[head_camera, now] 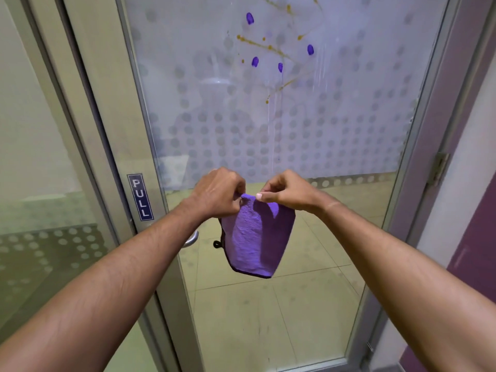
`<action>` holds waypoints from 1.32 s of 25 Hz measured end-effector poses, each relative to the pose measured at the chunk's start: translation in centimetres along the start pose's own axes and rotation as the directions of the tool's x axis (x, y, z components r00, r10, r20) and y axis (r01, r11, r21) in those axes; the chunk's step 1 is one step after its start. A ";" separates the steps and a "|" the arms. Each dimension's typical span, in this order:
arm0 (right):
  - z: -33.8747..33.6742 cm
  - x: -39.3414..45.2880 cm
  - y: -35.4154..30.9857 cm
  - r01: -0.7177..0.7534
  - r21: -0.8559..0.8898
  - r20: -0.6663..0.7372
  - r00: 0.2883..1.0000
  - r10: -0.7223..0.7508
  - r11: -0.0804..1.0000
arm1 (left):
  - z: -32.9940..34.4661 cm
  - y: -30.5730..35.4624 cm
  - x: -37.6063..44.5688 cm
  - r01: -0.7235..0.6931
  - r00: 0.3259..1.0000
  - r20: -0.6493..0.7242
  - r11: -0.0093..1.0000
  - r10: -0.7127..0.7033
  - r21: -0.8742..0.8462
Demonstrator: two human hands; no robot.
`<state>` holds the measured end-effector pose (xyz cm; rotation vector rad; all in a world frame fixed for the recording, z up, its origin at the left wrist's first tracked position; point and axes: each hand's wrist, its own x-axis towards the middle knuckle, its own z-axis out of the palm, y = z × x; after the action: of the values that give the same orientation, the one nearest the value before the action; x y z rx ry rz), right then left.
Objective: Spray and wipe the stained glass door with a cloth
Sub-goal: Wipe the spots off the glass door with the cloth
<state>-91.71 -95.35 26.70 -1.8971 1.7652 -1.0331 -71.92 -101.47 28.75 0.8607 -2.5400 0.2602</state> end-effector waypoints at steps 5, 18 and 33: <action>-1.1 -1.2 0.7 0.013 -0.158 -0.041 0.999 -0.020 0.987 | -0.1 0.6 0.4 0.061 0.998 -0.016 0.998 -0.061 0.005; -1.6 -2.8 1.5 0.042 -0.374 -0.693 0.652 -0.310 0.926 | -3.0 5.0 5.1 0.111 0.987 -0.106 0.990 -0.120 -0.084; 2.1 -0.5 0.9 -0.005 -0.387 -0.729 0.614 -0.303 0.922 | -8.3 8.2 8.4 -0.020 0.917 -0.399 0.999 0.008 -0.026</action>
<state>-90.88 -95.52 24.55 -1.9684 2.4115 -1.9581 -80.01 -96.83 39.73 0.6955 -2.1632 0.3614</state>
